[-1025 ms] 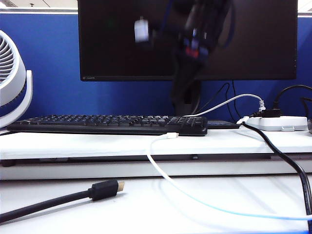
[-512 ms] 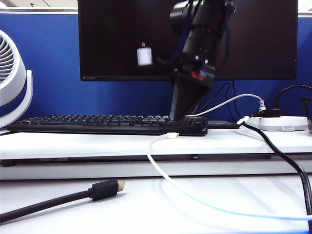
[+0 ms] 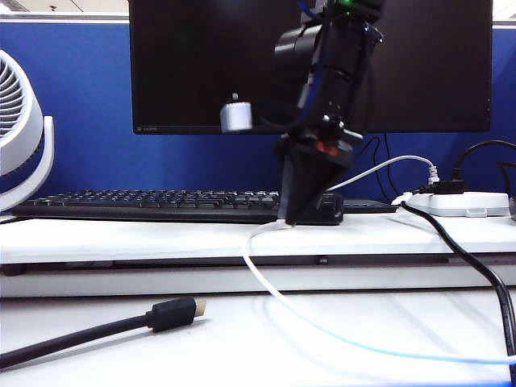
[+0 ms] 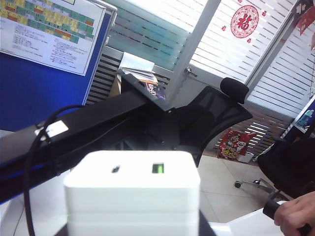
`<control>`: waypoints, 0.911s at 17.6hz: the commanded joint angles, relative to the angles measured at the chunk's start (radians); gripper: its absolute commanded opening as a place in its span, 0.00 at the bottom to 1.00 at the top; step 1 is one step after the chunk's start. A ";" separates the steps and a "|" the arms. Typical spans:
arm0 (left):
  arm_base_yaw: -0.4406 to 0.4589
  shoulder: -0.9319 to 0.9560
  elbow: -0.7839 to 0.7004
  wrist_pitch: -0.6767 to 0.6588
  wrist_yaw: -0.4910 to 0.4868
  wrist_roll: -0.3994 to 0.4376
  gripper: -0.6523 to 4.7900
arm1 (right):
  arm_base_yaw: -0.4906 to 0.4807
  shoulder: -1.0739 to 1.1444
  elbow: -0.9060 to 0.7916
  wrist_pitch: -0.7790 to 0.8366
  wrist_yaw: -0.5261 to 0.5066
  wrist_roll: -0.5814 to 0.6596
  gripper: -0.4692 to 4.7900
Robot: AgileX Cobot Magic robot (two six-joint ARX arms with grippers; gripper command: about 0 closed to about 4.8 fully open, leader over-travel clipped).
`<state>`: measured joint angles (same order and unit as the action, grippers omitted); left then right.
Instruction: Pick up the Type-C charging cable and the charging base, insert one end of the Type-C charger into the corresponding slot on the base, and finally place the plugged-in charger back on the table.
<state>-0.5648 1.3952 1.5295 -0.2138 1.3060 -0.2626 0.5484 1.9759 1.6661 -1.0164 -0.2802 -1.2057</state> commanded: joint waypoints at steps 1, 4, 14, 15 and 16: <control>0.000 -0.006 0.003 0.013 0.008 0.001 0.11 | 0.005 -0.005 -0.014 -0.007 -0.010 -0.003 0.39; 0.000 -0.006 0.003 0.013 0.008 0.001 0.11 | 0.026 -0.005 -0.018 0.015 -0.009 -0.003 0.39; 0.000 -0.006 0.003 0.010 0.024 0.001 0.11 | 0.027 0.002 -0.018 0.026 0.054 -0.003 0.35; 0.000 -0.006 0.003 0.010 0.026 0.001 0.11 | 0.027 0.002 -0.018 0.025 0.055 -0.003 0.35; 0.000 -0.006 0.003 0.010 0.026 0.001 0.11 | 0.026 0.002 -0.018 0.024 0.066 -0.003 0.35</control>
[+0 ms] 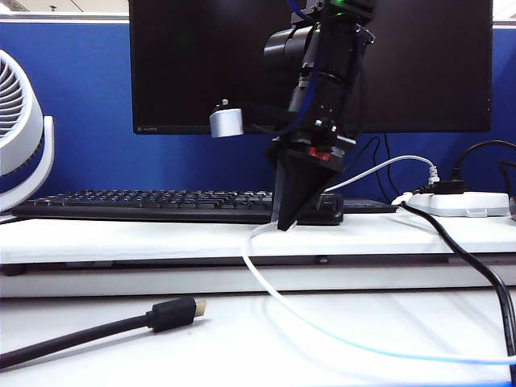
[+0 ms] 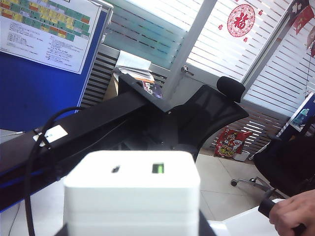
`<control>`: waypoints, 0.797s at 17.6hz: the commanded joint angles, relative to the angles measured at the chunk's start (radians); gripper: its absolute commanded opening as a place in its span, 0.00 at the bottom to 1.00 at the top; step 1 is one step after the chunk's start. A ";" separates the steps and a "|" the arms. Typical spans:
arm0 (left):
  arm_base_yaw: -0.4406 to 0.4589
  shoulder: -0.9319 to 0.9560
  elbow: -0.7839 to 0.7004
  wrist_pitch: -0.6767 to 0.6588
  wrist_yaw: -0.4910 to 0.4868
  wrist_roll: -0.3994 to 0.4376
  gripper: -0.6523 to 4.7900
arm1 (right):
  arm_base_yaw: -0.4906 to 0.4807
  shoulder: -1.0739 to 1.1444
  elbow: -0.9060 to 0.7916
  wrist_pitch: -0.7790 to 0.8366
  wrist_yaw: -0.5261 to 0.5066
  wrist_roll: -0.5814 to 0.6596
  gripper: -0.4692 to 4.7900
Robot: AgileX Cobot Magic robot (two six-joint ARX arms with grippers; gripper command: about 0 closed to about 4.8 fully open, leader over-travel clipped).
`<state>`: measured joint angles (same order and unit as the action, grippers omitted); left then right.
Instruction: Pick up the Type-C charging cable and the charging base, insert one end of the Type-C charger into the corresponding slot on the base, and finally place the plugged-in charger back on the table.
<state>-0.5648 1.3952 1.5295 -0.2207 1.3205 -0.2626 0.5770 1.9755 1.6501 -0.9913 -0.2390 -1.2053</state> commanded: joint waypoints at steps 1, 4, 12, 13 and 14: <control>0.000 -0.006 0.003 0.016 0.011 0.001 0.11 | -0.003 0.002 -0.002 -0.001 0.025 -0.003 0.35; 0.000 -0.006 0.003 0.016 0.011 0.001 0.11 | -0.003 0.002 -0.002 -0.002 0.033 -0.003 0.35; 0.000 -0.006 0.003 -0.008 0.011 0.001 0.11 | -0.004 -0.066 0.002 0.008 0.019 0.274 0.08; 0.000 -0.006 0.003 -0.009 0.011 0.001 0.11 | -0.005 -0.091 0.002 0.009 0.014 0.318 0.08; 0.000 -0.006 0.003 -0.011 0.011 0.000 0.11 | -0.019 -0.142 0.002 0.009 0.003 0.407 0.08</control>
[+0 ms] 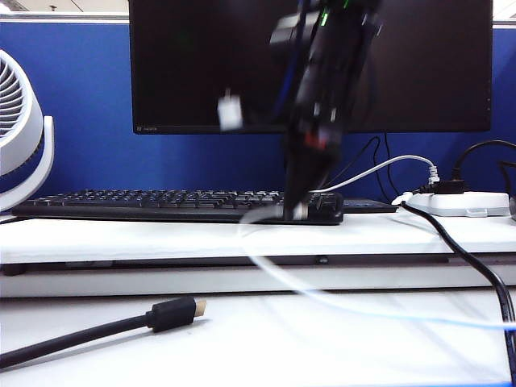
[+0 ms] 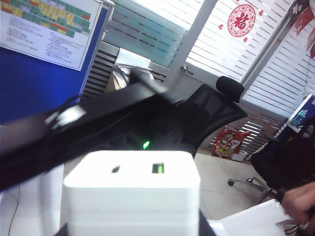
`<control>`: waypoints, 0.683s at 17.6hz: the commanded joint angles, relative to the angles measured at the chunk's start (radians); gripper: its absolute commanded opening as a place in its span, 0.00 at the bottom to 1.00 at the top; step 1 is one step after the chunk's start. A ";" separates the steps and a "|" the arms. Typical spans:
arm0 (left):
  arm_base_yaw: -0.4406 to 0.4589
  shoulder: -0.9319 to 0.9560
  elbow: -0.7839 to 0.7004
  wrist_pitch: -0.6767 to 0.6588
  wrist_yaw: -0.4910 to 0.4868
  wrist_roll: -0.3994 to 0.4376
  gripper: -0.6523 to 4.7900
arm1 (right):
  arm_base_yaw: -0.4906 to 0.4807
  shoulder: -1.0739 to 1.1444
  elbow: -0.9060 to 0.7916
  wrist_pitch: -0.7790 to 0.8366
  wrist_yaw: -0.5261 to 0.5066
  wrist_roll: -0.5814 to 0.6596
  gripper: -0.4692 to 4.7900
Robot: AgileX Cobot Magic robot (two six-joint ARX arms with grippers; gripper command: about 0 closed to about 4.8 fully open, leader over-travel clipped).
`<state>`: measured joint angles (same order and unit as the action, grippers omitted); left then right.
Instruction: Pick up the Type-C charging cable and the charging base, insert one end of the Type-C charger into the corresponding slot on the base, and finally place the plugged-in charger back on the table.
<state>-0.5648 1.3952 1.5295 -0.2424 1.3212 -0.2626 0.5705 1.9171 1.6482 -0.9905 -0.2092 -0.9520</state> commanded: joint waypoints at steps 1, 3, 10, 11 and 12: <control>0.000 -0.006 0.003 0.012 0.010 0.000 0.11 | -0.043 -0.165 0.003 0.007 -0.040 0.264 0.08; 0.000 -0.006 0.003 0.013 0.011 0.000 0.11 | -0.087 -0.253 0.003 0.008 -0.048 0.319 0.08; -0.001 -0.006 0.003 0.012 0.011 0.001 0.11 | -0.257 -0.509 0.003 0.143 -0.240 0.716 0.08; -0.001 -0.006 0.003 0.012 0.010 0.001 0.11 | -0.268 -0.531 0.003 0.179 -0.274 0.769 0.08; -0.001 -0.006 0.003 0.012 0.010 0.001 0.11 | -0.278 -0.559 0.003 0.235 -0.312 0.848 0.08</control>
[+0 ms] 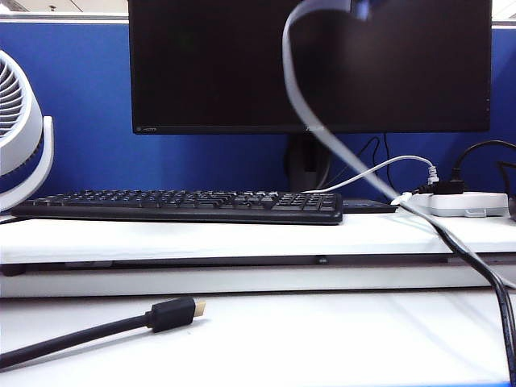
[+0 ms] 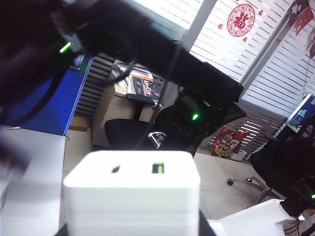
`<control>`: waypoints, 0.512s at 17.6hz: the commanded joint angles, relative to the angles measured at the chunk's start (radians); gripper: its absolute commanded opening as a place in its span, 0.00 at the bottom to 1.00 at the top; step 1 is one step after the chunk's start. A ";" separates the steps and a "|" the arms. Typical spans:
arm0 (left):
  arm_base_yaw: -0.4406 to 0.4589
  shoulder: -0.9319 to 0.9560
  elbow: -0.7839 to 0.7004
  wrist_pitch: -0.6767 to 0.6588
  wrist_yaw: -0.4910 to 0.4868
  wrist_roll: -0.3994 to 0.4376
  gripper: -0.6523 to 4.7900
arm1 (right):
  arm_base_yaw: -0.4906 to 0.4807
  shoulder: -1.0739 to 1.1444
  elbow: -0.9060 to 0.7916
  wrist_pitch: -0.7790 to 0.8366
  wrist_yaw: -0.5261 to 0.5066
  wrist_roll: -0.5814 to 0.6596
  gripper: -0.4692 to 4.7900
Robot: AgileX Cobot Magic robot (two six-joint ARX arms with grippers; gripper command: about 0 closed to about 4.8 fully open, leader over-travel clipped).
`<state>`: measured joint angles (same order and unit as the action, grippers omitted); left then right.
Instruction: Pick up the Type-C charging cable and the charging base, insert one end of the Type-C charger into the corresponding slot on the base, and finally place the plugged-in charger back on the table.
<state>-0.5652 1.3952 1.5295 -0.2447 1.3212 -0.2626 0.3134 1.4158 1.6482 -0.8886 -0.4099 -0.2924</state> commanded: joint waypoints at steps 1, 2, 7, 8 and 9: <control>-0.001 -0.006 0.003 0.015 0.010 0.001 0.11 | -0.024 -0.101 0.003 0.257 -0.165 0.321 0.08; -0.002 -0.006 0.003 0.016 0.004 0.001 0.11 | -0.024 -0.116 0.003 0.328 -0.204 0.377 0.08; -0.002 -0.006 0.003 0.085 -0.035 0.001 0.11 | -0.024 -0.128 0.003 0.768 -0.441 0.848 0.08; -0.002 -0.006 0.003 0.101 -0.062 0.001 0.11 | -0.024 -0.128 0.003 0.811 -0.474 0.880 0.08; -0.002 -0.006 0.003 0.114 -0.085 0.001 0.11 | -0.024 -0.128 0.003 0.843 -0.509 0.880 0.08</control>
<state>-0.5659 1.3952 1.5295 -0.1684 1.2613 -0.2626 0.2878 1.2926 1.6482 -0.1078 -0.8719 0.5697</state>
